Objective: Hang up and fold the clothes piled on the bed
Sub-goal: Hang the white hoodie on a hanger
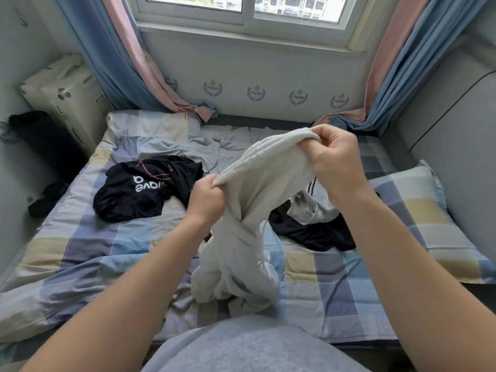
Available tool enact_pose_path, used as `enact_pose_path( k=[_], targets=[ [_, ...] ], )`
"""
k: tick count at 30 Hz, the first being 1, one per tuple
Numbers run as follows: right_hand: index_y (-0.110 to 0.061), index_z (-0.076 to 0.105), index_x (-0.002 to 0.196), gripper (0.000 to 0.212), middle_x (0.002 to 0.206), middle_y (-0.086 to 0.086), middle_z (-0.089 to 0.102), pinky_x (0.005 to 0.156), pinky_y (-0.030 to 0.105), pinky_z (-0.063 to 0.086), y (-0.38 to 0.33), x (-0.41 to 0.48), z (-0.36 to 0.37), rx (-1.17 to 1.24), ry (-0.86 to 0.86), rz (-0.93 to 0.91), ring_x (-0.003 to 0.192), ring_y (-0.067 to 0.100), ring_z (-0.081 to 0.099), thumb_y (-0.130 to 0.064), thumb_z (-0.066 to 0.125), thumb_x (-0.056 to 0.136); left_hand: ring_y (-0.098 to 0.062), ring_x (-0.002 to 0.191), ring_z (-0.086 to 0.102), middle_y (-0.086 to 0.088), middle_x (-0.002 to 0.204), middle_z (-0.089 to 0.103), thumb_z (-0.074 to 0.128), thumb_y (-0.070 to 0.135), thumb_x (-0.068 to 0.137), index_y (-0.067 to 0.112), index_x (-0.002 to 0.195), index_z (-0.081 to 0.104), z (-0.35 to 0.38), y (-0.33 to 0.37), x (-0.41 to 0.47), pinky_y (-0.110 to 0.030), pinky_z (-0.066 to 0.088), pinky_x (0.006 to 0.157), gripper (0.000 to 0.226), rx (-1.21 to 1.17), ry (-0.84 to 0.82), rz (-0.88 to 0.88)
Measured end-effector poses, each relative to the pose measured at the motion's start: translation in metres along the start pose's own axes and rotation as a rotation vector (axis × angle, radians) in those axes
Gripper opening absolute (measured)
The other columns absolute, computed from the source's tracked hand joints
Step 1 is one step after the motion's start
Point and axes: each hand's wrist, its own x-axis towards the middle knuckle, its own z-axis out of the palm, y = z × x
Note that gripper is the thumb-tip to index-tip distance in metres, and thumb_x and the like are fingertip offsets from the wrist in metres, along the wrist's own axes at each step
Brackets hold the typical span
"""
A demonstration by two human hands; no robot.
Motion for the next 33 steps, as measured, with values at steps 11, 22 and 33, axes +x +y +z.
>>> enact_pose_path(
  k=[11, 22, 33],
  targets=[
    [0.009, 0.066, 0.092, 0.029, 0.075, 0.016, 0.054, 0.061, 0.036, 0.041, -0.158, 0.079, -0.042, 0.132, 0.148, -0.369, 0.068, 0.023, 0.05, -0.019, 0.062, 0.089, -0.013, 0.053, 0.03, -0.002, 0.059, 0.034, 0.062, 0.026, 0.099, -0.009, 0.075, 0.05, -0.041, 0.179, 0.037, -0.025, 0.024, 0.046, 0.044, -0.209, 0.013, 0.509],
    [0.012, 0.046, 0.072, 0.037, 0.066, 0.018, 0.036, 0.06, 0.036, 0.029, -0.289, 0.098, -0.087, 0.156, 0.282, -0.707, 0.064, 0.021, 0.035, -0.018, 0.06, 0.087, -0.008, 0.054, 0.04, 0.004, 0.06, 0.044, 0.061, 0.036, 0.095, 0.002, 0.07, 0.054, -0.071, 0.343, 0.042, -0.024, 0.031, 0.052, 0.043, -0.207, 0.205, 0.742],
    [0.013, 0.055, 0.075, 0.027, 0.073, 0.007, 0.044, 0.062, 0.035, 0.029, -0.281, 0.12, -0.089, 0.041, 0.27, -0.635, 0.069, 0.019, 0.038, -0.011, 0.056, 0.087, -0.02, 0.089, 0.061, 0.005, 0.091, 0.062, 0.08, 0.038, 0.076, 0.026, 0.097, 0.05, -0.028, 0.238, 0.063, -0.036, 0.049, 0.072, 0.038, 0.422, 0.046, 0.514]
  ],
)
